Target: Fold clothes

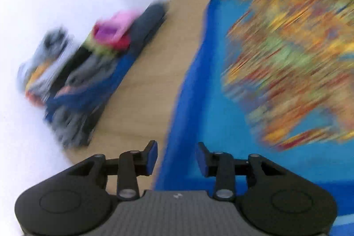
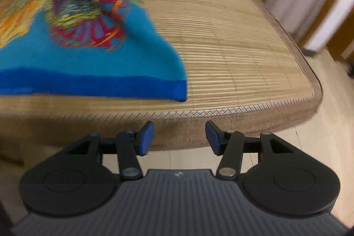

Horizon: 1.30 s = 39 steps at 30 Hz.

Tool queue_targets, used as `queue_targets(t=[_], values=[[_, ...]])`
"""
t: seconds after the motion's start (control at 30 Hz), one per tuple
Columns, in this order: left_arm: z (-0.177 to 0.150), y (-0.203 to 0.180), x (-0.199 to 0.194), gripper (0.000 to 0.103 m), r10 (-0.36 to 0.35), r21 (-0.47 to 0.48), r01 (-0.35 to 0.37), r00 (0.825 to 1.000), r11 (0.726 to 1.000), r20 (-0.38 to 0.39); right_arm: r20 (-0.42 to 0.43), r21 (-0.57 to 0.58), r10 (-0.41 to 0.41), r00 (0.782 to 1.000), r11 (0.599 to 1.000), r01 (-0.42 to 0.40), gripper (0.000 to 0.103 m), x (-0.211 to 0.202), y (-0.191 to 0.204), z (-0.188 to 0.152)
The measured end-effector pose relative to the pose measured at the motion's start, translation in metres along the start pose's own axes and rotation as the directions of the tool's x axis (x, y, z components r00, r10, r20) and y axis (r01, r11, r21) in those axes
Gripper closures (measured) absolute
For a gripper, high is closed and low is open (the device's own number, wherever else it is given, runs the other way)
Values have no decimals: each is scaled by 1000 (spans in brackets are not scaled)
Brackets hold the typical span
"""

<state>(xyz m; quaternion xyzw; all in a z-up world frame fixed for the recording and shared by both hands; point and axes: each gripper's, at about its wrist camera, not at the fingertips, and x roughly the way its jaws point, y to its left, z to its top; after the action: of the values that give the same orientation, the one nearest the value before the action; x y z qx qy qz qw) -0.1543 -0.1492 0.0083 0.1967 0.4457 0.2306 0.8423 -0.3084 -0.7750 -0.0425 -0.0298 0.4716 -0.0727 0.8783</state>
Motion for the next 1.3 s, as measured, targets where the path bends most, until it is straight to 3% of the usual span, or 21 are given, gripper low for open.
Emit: queue_targets(t=[0.13,0.33,0.43,0.6,0.67,0.77,0.83,0.93,1.03,1.13,1.23,1.3], values=[[27,-78,-75,51,-164,40,160,980,986,110,187,90,45,981,994,-63,49,-26,-39,8],[37,-233,-195,40,-388,91,379,911,921,141,356,138,140,924,970,-200,49,-13,-93,26],[37,-301,-247,40,-431,80,424,893,902,129,388,97,237,891,950,-295,49,-6,-114,29],[43,-374,-303,36,-496,84,490,867,867,57,349,67,304,886,935,-347,49,8,-140,44],[49,-398,-316,36,-502,103,495,863,863,59,361,60,347,866,918,-393,49,10,-157,47],[58,-433,-330,36,-511,127,498,854,858,102,380,69,328,865,922,-381,49,23,-177,52],[65,-455,-336,36,-518,124,506,848,854,108,381,93,296,876,930,-355,49,31,-188,57],[79,-484,-352,36,-519,96,511,849,854,97,384,47,338,859,922,-384,49,36,-207,64],[93,-511,-373,35,-492,51,490,859,870,139,406,-65,412,816,904,-424,49,41,-237,78],[99,-545,-393,35,-409,-30,418,900,908,152,417,-151,499,759,862,-484,49,59,-277,98],[99,-578,-414,35,-337,-141,347,937,927,94,392,-237,596,701,801,-550,49,82,-325,115],[99,-599,-429,36,-295,-224,295,955,929,35,342,-286,643,686,766,-575,49,96,-361,128]])
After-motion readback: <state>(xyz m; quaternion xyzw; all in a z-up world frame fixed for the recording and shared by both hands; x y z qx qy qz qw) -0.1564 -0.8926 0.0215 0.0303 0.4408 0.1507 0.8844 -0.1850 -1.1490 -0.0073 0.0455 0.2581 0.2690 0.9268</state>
